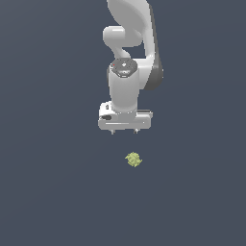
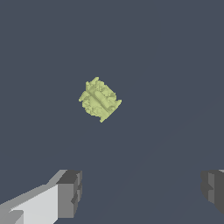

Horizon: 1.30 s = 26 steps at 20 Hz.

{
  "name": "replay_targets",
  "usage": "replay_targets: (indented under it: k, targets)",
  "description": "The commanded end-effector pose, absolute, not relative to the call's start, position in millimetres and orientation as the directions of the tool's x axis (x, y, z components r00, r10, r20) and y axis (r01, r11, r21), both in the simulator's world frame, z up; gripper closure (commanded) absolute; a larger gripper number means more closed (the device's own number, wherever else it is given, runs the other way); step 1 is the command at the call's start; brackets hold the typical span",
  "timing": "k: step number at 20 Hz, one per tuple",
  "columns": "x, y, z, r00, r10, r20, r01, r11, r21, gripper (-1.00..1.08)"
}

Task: Pick up the object and move it to a goal position.

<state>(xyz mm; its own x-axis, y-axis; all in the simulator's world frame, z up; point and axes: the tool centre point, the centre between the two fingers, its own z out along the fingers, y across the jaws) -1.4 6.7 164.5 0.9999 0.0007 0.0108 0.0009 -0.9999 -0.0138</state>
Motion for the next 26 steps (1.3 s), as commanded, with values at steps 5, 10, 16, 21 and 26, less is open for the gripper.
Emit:
replay_targets:
  k: [5,10,16,21,26]
  targets:
    - [-4,13,160,1.0,0.029,-0.001,0.029,-1.0,-0.008,-0.92]
    - [-12,25,151,0.997,0.078,-0.027,0.078,-0.997,0.001,-0.92]
    - [-11,25,151,0.996,0.084,-0.026,0.084,-0.997,0.001,-0.92]
    - [-5,27,147,0.991,0.131,-0.026,0.131,-0.991,0.002,-0.92]
    - [5,30,140,0.976,0.215,-0.024,0.215,-0.977,0.003,-0.92]
